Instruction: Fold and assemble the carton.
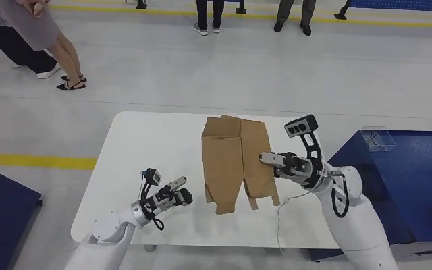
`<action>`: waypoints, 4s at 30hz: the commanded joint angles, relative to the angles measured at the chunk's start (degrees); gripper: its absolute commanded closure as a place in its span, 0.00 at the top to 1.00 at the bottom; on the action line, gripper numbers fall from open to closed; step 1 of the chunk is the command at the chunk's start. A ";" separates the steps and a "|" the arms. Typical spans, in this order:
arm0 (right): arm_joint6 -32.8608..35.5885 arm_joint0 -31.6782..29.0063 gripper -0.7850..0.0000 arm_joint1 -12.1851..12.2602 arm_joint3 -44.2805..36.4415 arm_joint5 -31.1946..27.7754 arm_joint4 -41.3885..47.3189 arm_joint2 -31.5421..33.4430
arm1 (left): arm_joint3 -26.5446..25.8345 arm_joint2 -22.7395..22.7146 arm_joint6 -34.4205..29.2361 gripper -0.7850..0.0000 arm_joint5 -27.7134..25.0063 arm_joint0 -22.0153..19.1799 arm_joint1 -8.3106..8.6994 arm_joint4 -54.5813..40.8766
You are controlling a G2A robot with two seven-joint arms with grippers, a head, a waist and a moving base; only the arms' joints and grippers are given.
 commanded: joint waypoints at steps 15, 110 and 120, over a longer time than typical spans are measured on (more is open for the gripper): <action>-10.10 2.62 0.00 -6.05 6.80 50.17 65.37 -26.45 | 0.00 0.00 0.00 1.00 0.00 0.00 0.00 0.00; -54.39 -1.57 0.00 -1.59 9.91 -47.35 -61.74 -4.68 | -0.33 -0.88 2.32 1.00 -0.46 0.01 0.03 -0.23; -15.20 -1.61 0.00 1.02 14.51 -33.51 -31.58 -7.85 | -6.66 -8.98 8.28 1.00 -12.38 1.79 1.64 12.89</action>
